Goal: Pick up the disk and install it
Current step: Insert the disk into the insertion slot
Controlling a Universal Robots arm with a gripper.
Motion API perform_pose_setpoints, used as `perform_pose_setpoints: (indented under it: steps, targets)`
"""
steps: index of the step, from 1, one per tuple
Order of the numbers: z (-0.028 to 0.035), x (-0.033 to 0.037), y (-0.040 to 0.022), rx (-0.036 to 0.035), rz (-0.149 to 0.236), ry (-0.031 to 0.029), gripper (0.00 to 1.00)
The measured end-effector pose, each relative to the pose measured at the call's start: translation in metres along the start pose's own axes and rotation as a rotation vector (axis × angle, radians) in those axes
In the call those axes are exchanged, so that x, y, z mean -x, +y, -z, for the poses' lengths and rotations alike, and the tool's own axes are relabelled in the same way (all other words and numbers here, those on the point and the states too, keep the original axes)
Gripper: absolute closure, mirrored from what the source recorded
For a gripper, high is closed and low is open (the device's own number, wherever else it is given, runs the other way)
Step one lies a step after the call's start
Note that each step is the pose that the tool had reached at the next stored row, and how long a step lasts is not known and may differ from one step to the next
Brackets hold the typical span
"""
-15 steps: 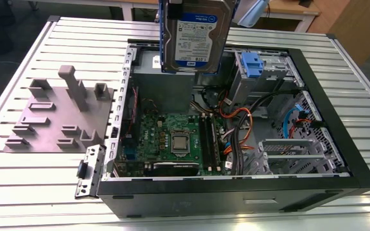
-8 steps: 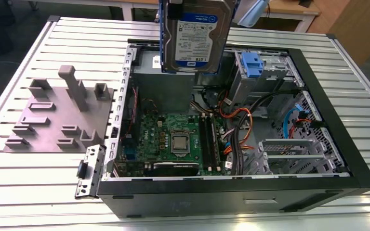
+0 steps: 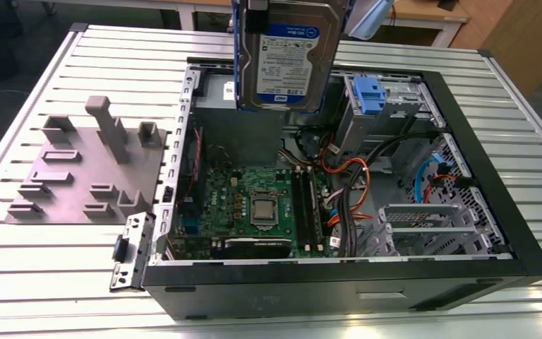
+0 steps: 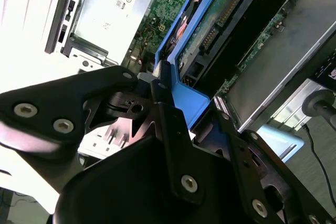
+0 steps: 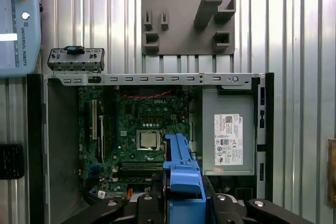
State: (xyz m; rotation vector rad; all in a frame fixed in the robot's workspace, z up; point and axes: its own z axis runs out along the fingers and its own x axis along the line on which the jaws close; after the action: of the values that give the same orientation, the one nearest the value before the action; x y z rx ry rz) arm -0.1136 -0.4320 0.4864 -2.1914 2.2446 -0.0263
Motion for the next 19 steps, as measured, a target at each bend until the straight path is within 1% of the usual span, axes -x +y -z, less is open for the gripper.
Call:
perform_pose_setpoints:
  steps: [11,13,17,19]
  targets:
    - [-0.0002,-0.0097,-0.0005,0.0000,0.000,0.0000,0.64]
    - [-0.0002,-0.0100,-0.0018,0.0000,0.000,0.0000,0.64]
    - [-0.0002,-0.0099,-0.0073,0.0001,0.000,0.0001,0.64]
    - [-0.0003,-0.0100,-0.0077,0.0000,0.000,0.0000,0.64]
